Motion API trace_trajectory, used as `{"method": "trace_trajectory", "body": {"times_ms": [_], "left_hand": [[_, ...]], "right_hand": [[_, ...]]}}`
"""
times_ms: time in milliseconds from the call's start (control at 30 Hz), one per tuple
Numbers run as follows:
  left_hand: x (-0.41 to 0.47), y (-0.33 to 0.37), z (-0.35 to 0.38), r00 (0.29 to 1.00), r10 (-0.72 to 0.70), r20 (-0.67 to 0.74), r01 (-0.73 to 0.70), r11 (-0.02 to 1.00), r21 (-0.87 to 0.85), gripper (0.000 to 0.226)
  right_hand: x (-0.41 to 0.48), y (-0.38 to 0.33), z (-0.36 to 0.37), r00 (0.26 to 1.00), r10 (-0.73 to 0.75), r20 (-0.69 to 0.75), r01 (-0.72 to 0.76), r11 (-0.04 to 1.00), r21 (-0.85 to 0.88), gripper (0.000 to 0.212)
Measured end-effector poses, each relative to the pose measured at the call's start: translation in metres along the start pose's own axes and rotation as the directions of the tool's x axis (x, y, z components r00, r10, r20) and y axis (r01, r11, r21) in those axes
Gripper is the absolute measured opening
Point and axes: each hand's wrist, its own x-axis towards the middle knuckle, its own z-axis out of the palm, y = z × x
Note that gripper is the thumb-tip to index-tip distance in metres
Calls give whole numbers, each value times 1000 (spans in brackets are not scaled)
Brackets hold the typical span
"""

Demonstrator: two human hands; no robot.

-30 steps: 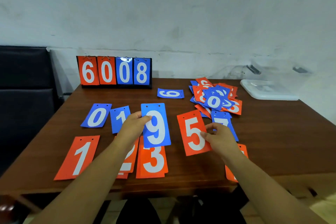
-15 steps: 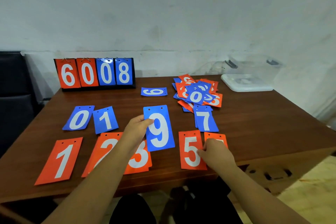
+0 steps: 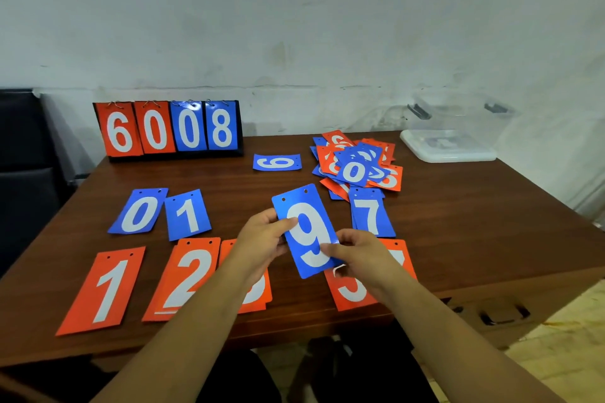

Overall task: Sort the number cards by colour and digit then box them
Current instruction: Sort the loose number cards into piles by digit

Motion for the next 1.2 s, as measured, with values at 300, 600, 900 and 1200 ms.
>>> {"method": "trace_trajectory", "body": {"times_ms": [300,600,900,1200], "left_hand": [[8,6,-7,996,90,13,-91,972,218,13],[54,2,52,962,251,108,-255,684,683,7],[102,-24,112,813,312,491,-549,131,826,35],[133,-41,121,758,289,585,-624,56,780,33]], "right_hand": [[17,-7,-9,995,-51,-82,45,996,-71,17],[61,-5,-117,909,-39,-414,5,997,-83,25],[99,27,-217,741,-73,-667,-240,900,-364,24],[123,45,-223,718,-157,-678,-431,665,-610,18]]}}
